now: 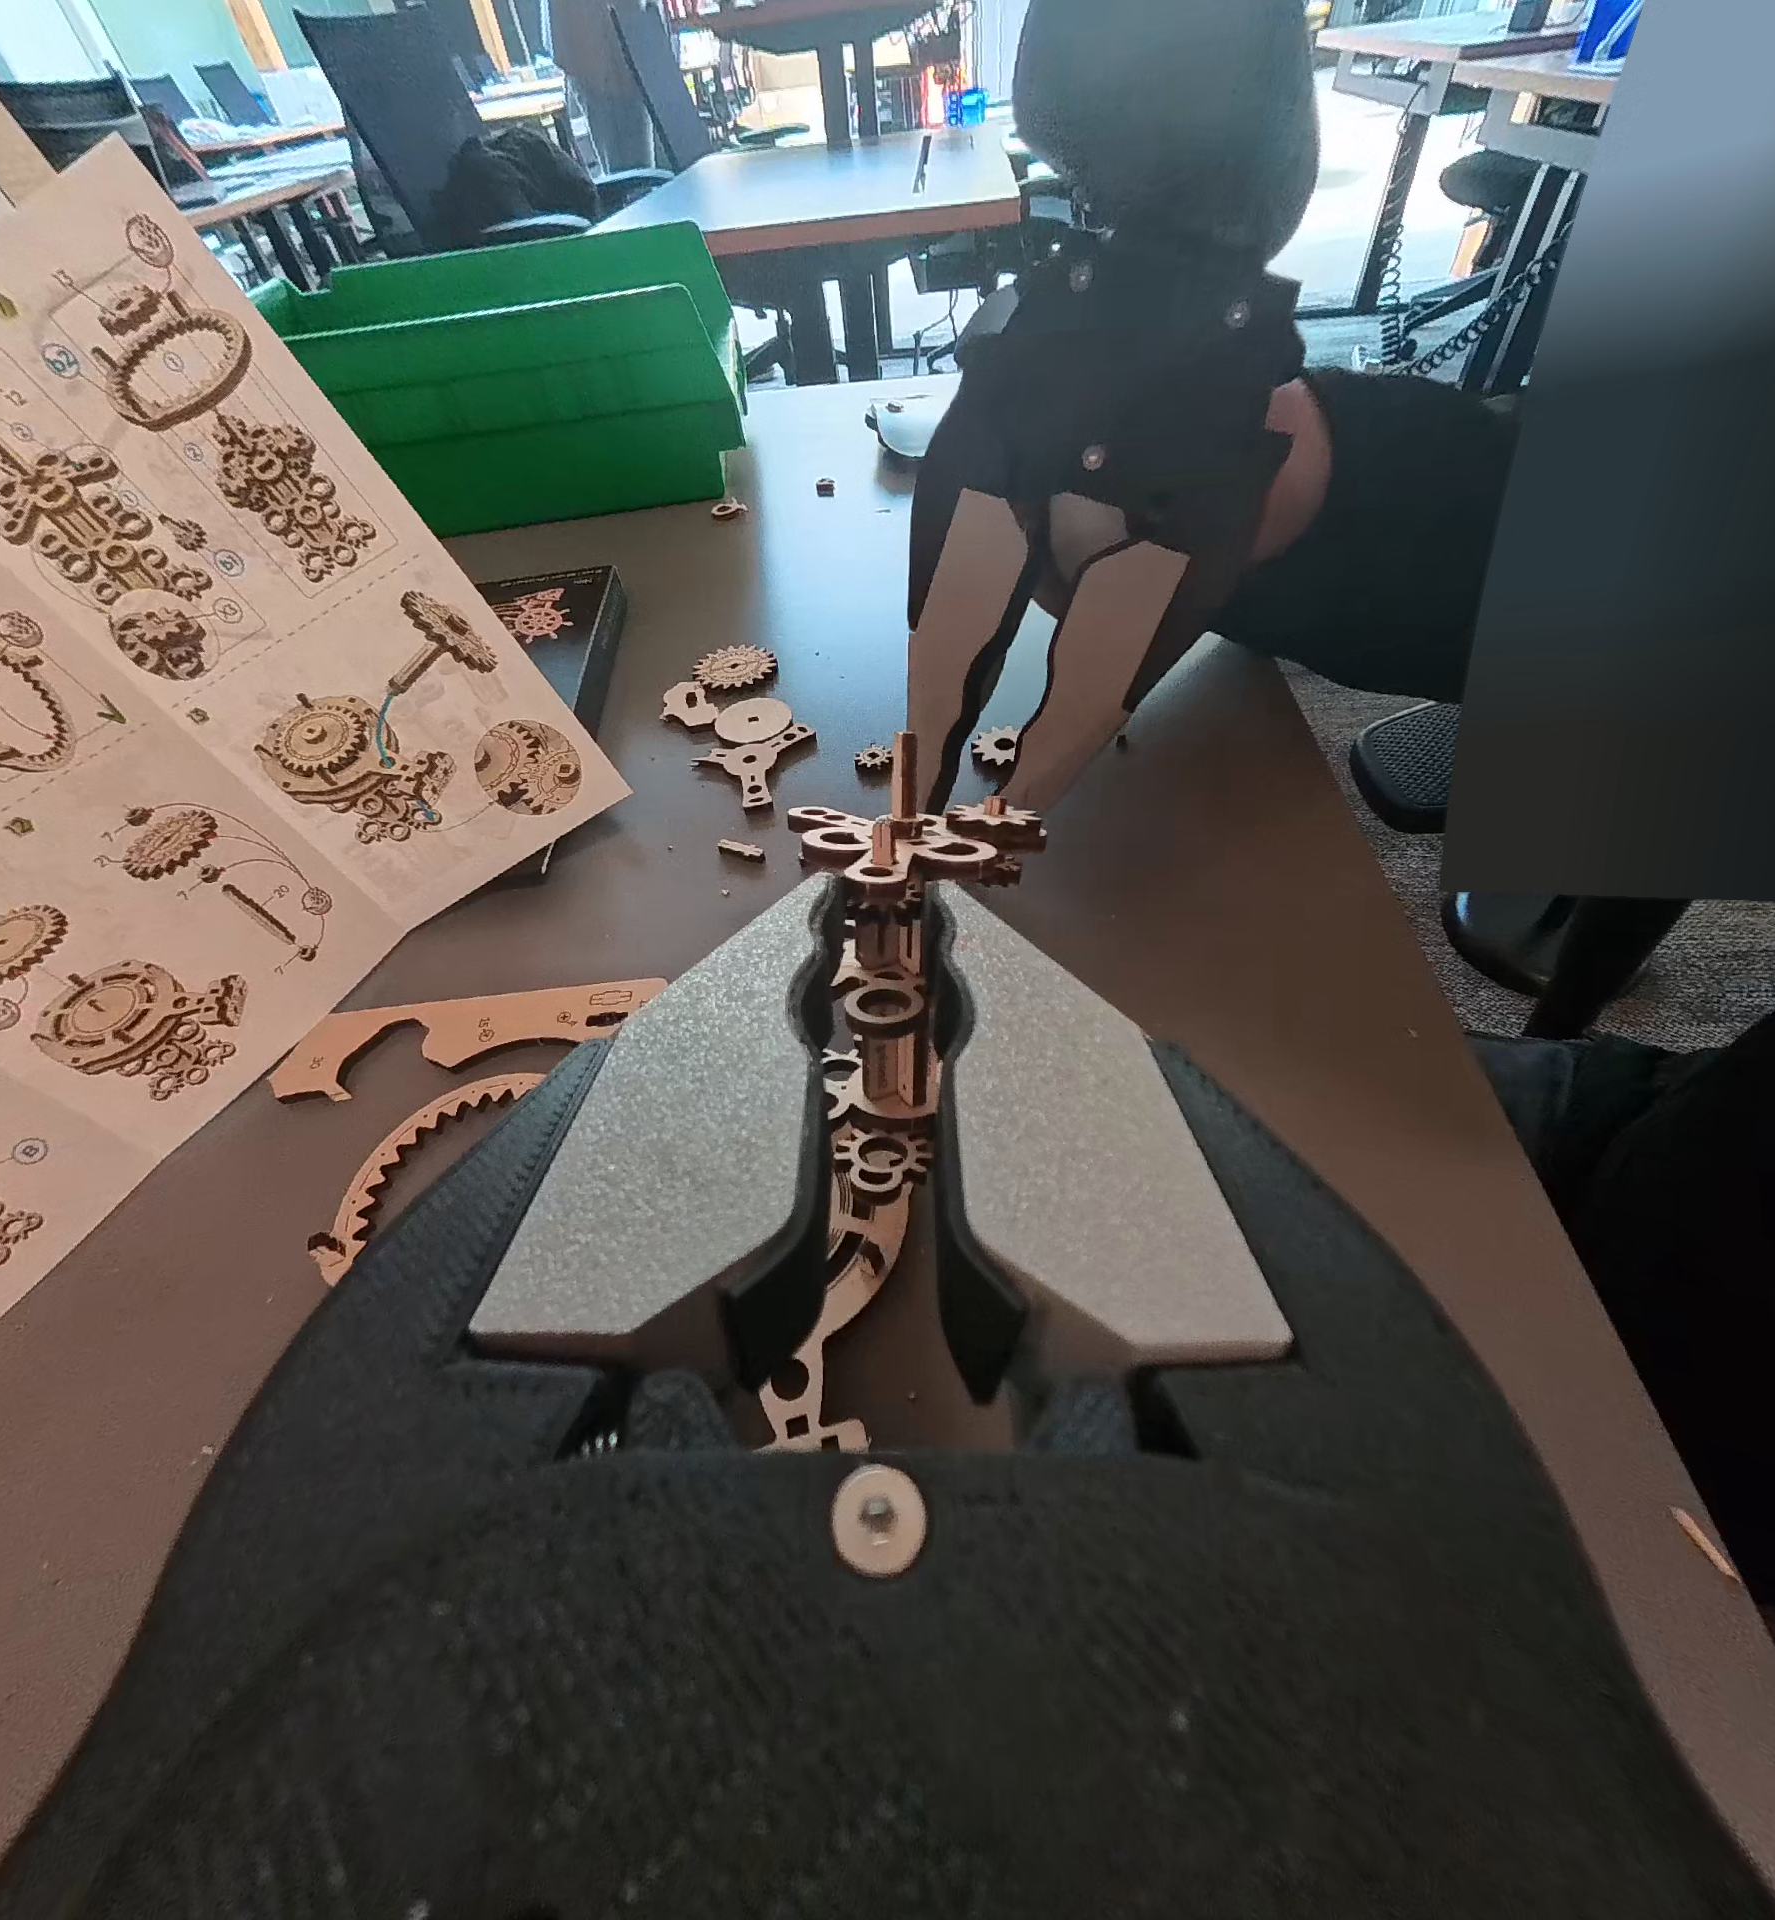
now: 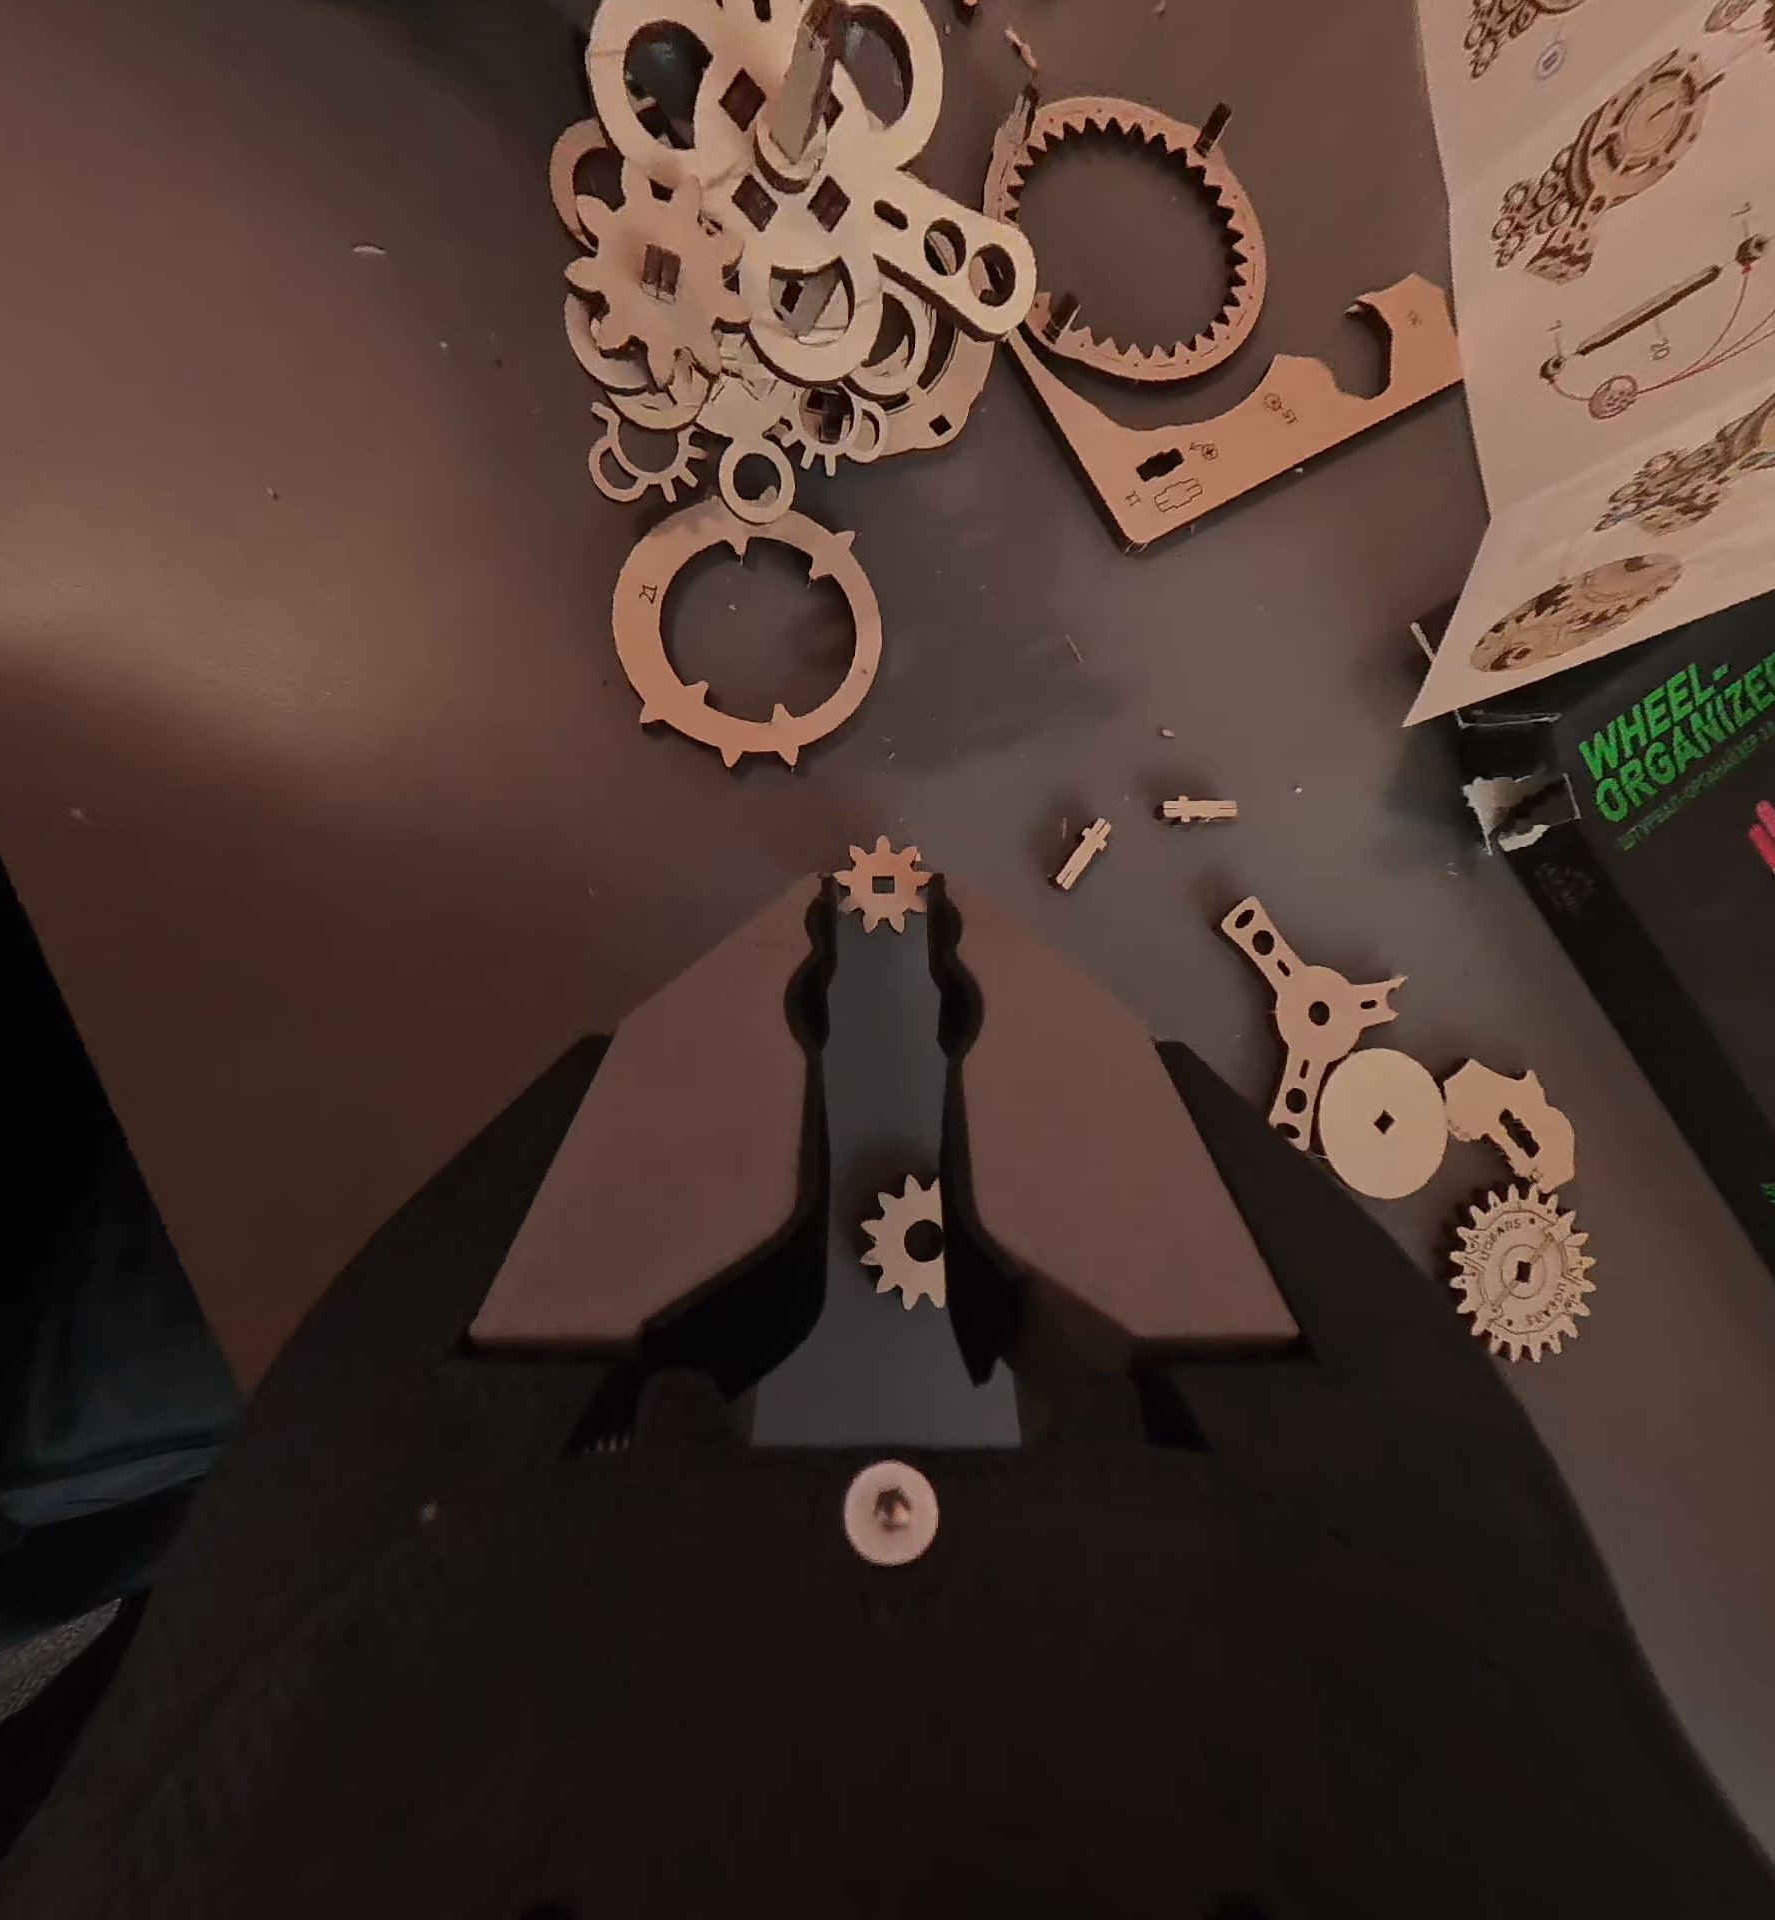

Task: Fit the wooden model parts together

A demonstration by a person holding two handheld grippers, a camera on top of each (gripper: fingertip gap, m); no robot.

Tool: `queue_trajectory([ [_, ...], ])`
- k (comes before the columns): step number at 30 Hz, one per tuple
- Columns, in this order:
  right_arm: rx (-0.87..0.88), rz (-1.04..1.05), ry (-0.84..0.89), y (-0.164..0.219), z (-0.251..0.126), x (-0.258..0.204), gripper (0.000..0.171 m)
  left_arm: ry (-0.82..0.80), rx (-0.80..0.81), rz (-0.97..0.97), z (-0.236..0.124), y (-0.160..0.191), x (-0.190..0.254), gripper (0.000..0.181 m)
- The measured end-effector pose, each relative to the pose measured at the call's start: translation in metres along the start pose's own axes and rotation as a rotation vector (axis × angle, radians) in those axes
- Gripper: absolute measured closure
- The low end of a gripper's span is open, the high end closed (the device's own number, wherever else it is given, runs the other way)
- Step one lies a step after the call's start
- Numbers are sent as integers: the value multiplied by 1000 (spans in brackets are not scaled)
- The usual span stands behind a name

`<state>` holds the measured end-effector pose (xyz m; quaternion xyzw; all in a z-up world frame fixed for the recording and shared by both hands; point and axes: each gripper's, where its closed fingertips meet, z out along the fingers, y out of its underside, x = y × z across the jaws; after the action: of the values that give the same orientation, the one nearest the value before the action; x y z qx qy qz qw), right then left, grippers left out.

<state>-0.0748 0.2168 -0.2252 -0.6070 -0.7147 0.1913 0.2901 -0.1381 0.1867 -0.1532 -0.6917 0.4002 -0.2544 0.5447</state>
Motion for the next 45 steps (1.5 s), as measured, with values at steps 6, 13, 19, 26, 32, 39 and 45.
queue_trajectory([
  [6,51,-39,18,-9,-9,-1,158,2,3,12,0,-1,1,170],
  [13,140,-96,55,-24,-24,-2,158,2,1,12,0,0,1,170],
  [19,242,-149,60,-43,-37,-10,158,2,0,14,0,0,1,170],
  [26,295,-167,77,-59,-43,-12,158,3,0,19,0,0,2,170],
  [32,398,-183,55,-88,-54,-21,158,10,0,41,1,0,5,170],
  [39,423,-162,17,-111,-48,-20,158,16,-2,59,2,0,6,170],
  [45,422,-162,-12,-118,-38,-22,158,15,-8,74,2,1,7,170],
])
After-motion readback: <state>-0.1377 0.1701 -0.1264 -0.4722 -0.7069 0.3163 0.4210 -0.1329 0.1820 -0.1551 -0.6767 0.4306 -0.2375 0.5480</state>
